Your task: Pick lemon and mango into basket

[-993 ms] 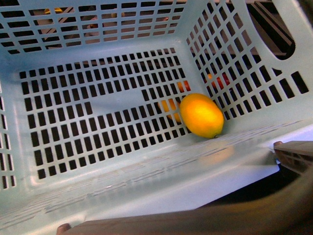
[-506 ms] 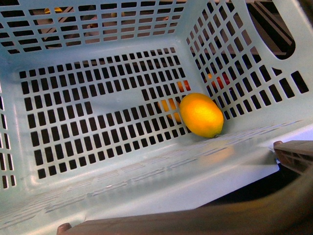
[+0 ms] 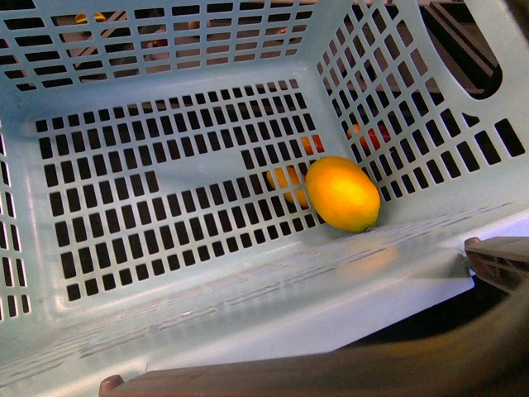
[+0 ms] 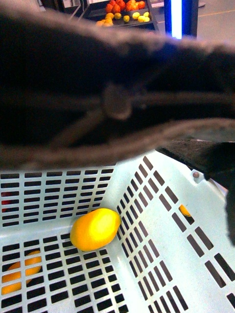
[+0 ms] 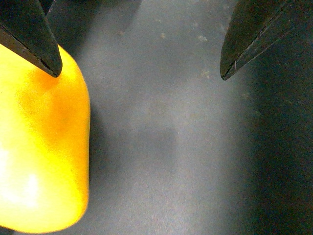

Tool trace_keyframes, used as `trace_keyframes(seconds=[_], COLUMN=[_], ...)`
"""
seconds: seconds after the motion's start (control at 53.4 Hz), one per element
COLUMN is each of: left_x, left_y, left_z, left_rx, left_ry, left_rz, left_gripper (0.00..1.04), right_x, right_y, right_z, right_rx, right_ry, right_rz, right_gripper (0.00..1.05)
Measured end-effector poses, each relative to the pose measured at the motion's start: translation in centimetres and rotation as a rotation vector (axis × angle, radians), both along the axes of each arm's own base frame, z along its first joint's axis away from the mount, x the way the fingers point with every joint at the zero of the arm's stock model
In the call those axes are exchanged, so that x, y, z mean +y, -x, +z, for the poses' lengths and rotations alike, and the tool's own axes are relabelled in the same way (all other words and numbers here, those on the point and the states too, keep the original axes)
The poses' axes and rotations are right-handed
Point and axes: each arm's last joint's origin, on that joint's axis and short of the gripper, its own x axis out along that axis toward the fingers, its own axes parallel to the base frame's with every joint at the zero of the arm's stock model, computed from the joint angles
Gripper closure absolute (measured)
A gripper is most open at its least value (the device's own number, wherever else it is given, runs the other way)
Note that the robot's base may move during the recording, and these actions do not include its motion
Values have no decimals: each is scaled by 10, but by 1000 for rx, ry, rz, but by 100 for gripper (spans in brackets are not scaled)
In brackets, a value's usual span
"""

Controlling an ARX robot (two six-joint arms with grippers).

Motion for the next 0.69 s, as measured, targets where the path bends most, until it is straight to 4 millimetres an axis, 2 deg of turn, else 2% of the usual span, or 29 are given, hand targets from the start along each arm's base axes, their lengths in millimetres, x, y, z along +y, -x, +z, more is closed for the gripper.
trace_keyframes(seconds=[0.187,0.693], left_x=[0,0], left_y=[0,0], left_z=[0,0], left_rx=[0,0], left_ry=[0,0], left_rz=[0,0], left_gripper=[100,100], right_x=[-7,-6], right_y=[3,21], right_z=[8,4], right_rx=[-6,41], right_ry=[16,6], right_rz=[0,18], right_gripper=[9,9])
